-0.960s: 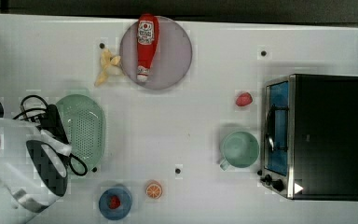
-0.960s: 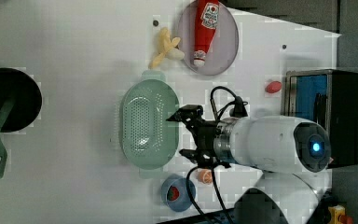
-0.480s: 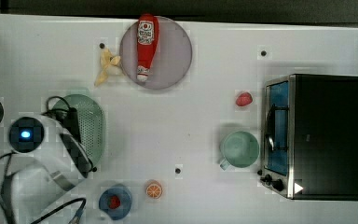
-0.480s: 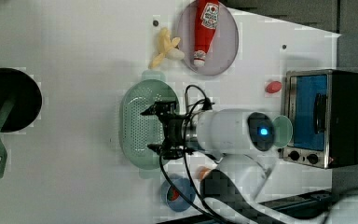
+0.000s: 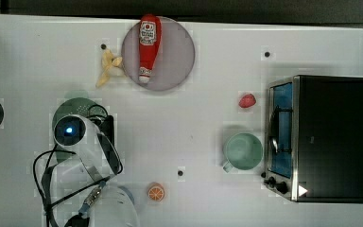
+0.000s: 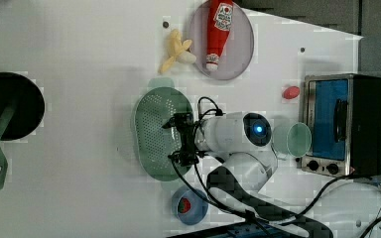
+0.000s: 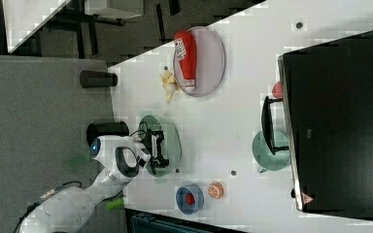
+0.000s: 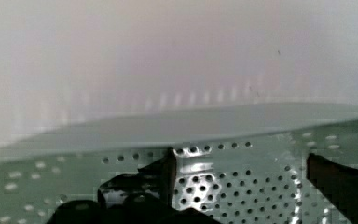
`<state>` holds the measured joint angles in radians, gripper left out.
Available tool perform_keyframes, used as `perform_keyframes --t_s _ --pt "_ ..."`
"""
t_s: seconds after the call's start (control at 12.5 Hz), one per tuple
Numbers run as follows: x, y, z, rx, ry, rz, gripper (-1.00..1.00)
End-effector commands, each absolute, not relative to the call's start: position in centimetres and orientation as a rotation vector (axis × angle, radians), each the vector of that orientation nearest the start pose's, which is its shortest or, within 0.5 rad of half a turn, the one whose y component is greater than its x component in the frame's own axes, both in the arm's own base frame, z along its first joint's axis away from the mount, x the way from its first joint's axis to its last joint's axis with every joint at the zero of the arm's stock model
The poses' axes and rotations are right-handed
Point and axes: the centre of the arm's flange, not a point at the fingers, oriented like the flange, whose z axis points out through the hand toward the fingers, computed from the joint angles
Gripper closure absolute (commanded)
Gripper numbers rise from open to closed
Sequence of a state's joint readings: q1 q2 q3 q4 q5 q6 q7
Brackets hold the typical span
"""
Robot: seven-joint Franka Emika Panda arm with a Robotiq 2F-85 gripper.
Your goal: Drag strainer left to right.
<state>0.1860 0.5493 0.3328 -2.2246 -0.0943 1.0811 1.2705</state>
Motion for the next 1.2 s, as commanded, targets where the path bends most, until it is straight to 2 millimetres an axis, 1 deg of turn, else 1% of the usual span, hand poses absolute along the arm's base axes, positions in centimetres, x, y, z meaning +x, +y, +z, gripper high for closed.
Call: perform_keyframes --t_s 0.08,0.32,0.48,0.64,1.04,1.2 --pt "47.4 28.8 16.4 -2.247 2.165 0.152 -1.0" --pt "47.4 27.5 16.2 -2.237 2.193 0.142 -1.0" --pt "47.7 25.9 16.4 -2.215 2.218 0.124 -1.0" --pt "48.0 23.8 16.6 -2.219 2.223 0.108 -1.0" --pt "48.6 17.8 16.6 -2.185 2.293 0.08 -1.0" --pt "48.9 15.2 16.4 -2.219 2.273 0.076 -1.0"
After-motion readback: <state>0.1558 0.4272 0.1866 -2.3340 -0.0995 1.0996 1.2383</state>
